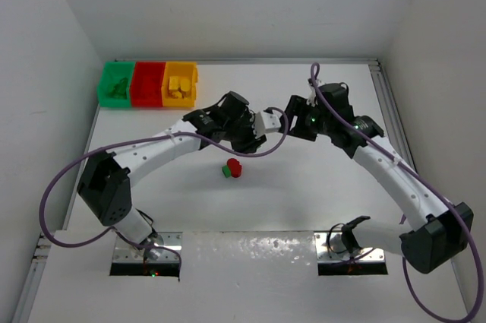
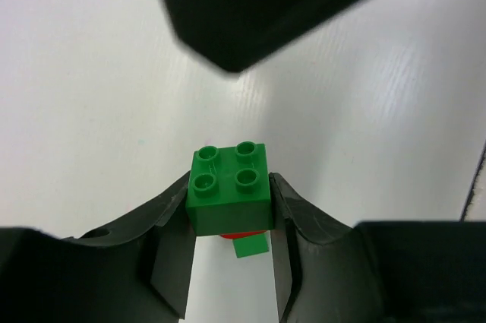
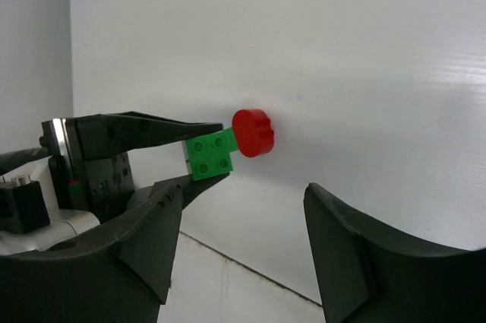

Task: Sort the legos into containers by color

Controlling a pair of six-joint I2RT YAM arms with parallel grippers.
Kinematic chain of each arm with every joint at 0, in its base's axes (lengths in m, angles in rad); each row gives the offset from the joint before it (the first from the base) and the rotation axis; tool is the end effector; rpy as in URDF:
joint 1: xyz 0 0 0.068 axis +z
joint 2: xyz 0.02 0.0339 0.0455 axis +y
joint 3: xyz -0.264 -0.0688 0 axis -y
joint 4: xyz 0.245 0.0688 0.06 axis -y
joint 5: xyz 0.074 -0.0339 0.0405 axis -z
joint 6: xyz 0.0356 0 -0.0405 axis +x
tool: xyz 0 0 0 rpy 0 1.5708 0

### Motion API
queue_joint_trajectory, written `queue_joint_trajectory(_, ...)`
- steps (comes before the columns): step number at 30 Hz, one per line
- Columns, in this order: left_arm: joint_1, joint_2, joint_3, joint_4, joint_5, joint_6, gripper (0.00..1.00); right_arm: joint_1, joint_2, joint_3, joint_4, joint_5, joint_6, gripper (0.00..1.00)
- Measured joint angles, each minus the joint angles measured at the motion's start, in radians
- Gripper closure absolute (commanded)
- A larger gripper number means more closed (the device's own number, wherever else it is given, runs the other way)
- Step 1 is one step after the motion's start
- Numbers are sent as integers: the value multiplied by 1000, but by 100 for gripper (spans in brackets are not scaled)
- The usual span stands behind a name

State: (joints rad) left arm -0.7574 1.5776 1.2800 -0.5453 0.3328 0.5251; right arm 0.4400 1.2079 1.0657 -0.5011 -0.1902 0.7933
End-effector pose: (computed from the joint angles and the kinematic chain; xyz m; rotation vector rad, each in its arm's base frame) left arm 0.2429 -0.2456 0.2826 1.5649 1.8387 -0.5083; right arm 0.2364 0.1187 0.3196 0.3022 2.3300 0.8614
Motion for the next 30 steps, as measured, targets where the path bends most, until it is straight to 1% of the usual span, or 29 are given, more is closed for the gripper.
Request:
queue_joint_trajectory(3,1,-3,-13,3,-48,-3,100,0,-6,23,-51,61,-1,36)
queue_joint_trajectory(7,21,-10,-25,0,-156,-39,100,0,-31,48,-135,211,-5,36)
queue_joint_trajectory(10,83,-7,-5,-18,-259,-114,100,0,-78,48,-196,307,-7,36)
queue_joint_trajectory(11,121,2,24,-47,-278,-144,100,0,-92,45,-207,329,-8,36)
queue_joint_trajectory(14,314,93,212,-122,-348,-239,100,-3,-130,34,-229,370,-16,36)
queue_joint_trajectory(17,554,207,409,-145,-368,-312,100,-4,-137,32,-242,373,-33,36)
queue_joint_trajectory(20,773,277,517,-148,-399,-356,100,-4,-136,29,-242,368,-42,37)
queue_joint_trajectory(22,885,317,562,-154,-433,-373,100,-4,-136,27,-241,360,-48,37)
queue_joint_trajectory(23,934,341,586,-153,-453,-379,100,-4,-135,26,-241,355,-50,37)
queue_joint_trajectory(26,1033,432,681,-155,-470,-407,100,-4,-135,24,-242,335,-53,38)
queue_joint_trajectory(30,1104,572,826,-136,-460,-427,100,-4,-135,24,-243,316,-52,39)
